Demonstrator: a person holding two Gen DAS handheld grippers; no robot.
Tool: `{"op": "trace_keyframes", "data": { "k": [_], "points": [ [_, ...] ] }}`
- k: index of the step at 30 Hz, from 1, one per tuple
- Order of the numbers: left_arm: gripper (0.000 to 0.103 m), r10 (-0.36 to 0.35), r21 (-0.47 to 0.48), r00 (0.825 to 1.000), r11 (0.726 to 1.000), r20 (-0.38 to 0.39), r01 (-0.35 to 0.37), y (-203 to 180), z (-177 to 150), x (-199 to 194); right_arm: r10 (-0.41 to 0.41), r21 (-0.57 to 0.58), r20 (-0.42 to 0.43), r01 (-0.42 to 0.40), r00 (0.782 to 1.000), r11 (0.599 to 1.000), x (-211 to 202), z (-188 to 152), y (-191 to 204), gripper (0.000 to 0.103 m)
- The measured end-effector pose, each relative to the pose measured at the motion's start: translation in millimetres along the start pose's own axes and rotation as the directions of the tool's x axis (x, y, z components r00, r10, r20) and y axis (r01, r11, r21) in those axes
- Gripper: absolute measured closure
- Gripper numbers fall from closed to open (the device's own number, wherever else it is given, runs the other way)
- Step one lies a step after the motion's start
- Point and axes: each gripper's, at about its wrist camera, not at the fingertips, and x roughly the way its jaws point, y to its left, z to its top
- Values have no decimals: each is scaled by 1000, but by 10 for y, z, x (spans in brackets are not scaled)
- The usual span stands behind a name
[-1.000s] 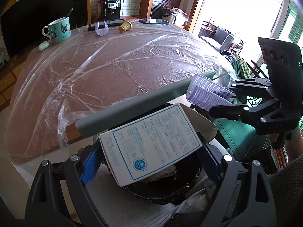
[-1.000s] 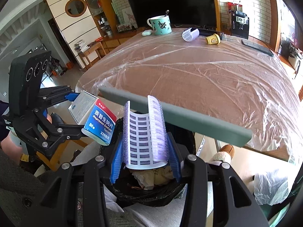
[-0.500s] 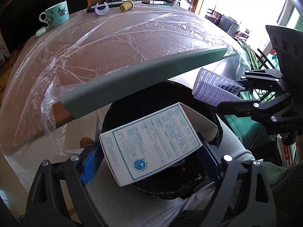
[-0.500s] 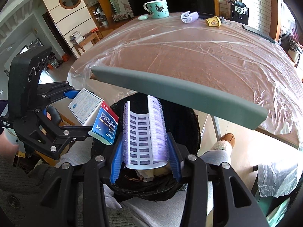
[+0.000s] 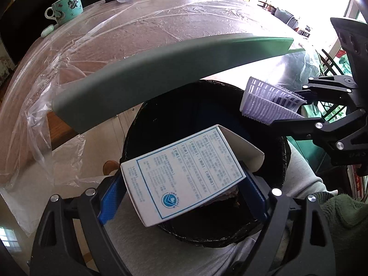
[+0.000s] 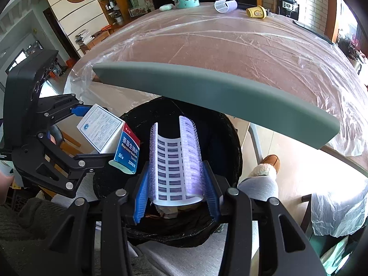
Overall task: Collect trash
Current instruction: 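Lower the white carton into the bin with the left tool while the right tool lowers the roller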
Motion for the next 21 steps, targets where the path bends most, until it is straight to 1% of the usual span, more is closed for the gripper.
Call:
{"op": "trace_keyframes", "data": {
  "k": [5,18,20,21],
  "points": [
    [13,18,8,1000,1000,-13,-18,5,-5,71,-15,-1,-11,15,1000,1000,69,-9,4,60],
    [13,33,16,999,999,-35,-32,-23,10,226,-41,-1,-38,41,998,999,179,-48,6,60],
    [13,24,23,1000,999,-11,-24,-25,7,210,-26,-4,-41,26,999,1000,187,-60,10,58],
    [12,24,26,1000,999,3,-24,-16,8,195,-16,-16,-41,15,999,1000,179,-69,28,56]
  ]
}}
